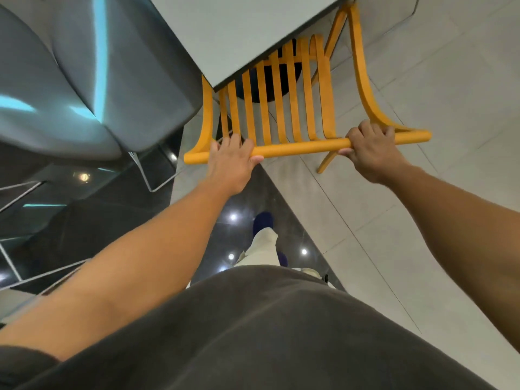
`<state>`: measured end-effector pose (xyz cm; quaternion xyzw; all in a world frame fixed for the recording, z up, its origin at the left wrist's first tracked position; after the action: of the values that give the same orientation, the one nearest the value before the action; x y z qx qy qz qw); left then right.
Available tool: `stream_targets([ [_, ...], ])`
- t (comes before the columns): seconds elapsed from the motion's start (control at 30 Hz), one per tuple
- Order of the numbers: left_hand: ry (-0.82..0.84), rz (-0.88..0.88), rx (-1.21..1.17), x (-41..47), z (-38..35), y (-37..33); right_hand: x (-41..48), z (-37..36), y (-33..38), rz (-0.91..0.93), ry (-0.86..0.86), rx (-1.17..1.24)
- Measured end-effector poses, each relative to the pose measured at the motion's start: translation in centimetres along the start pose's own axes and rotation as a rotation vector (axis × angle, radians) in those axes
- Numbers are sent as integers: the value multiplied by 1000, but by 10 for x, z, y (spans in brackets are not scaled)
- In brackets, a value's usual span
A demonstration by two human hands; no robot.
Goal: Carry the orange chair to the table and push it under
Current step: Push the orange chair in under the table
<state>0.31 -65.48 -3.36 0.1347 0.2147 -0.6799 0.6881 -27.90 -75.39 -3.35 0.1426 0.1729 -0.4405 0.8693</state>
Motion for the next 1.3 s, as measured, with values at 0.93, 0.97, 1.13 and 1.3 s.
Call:
stream_targets([
  [0.93, -4, 304, -61, 76, 32, -88, 73, 47, -117, 175, 73, -138],
  [0.97, 1, 314, -66, 75, 34, -90, 73, 47, -119, 182, 71, -135],
  [1.13, 24, 290, -79, 72, 41, -93, 74, 46, -119, 168, 76, -138],
  [1.3, 35, 306, -98, 74, 37, -93, 73, 46, -122, 183, 75, -128],
])
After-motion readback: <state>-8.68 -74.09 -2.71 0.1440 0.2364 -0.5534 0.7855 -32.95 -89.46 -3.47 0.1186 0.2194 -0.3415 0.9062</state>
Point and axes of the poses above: each hand's wrist, its own x-axis towards the middle knuckle, its own z-axis out of the back of the hand, y = z × x, the point moved 5 cm from there along x, towards the middle knuckle, and after that the axes turned 14 degrees about y, right-handed, at the moved point
